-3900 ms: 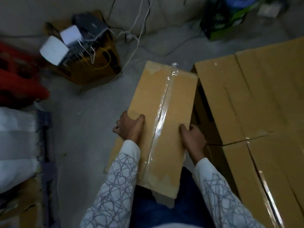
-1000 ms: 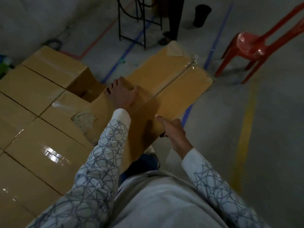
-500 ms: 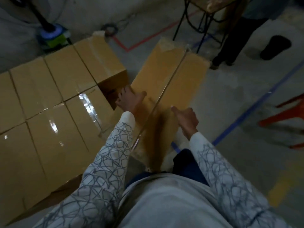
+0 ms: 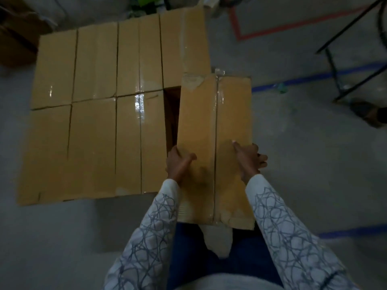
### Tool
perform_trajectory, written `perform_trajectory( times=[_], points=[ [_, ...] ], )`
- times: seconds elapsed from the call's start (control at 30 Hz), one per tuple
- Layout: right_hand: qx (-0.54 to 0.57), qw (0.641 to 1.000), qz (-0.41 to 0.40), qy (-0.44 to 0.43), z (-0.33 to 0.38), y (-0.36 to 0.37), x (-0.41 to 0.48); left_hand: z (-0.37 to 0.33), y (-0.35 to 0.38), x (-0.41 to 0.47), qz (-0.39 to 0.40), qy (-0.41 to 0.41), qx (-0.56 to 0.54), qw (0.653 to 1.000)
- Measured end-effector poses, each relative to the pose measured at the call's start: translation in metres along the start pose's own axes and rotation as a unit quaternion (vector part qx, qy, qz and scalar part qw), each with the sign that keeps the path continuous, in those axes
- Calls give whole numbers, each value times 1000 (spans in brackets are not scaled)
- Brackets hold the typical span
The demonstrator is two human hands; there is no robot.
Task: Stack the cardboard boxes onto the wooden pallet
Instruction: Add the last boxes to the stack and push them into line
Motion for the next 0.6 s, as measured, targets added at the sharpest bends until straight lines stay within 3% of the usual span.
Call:
perform_trajectory(
  times=[0.27, 0.37, 0.5, 0.6],
  points=[
    [-28, 998, 41, -26, -19, 97, 97, 41, 12, 80, -41, -38, -18, 998],
    [-45, 997, 53, -37, -31, 139, 122, 72, 5, 117, -104, -54, 62, 991],
    [-25, 992, 100, -73, -57, 170, 143, 101, -1, 139, -184, -85, 215, 955],
    [-8, 983, 154, -102, -82, 164, 141, 137, 7, 112, -278, -118, 190, 934]
  ],
)
Point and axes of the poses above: each hand's wrist, its own x-axis towards the middle knuckle, its own y-axis out of the palm, z = x × y, the point moved 5 cm from there along x, towards the middle knuckle, and after that the axes turned 1 degree about y, right-handed, at the moved point
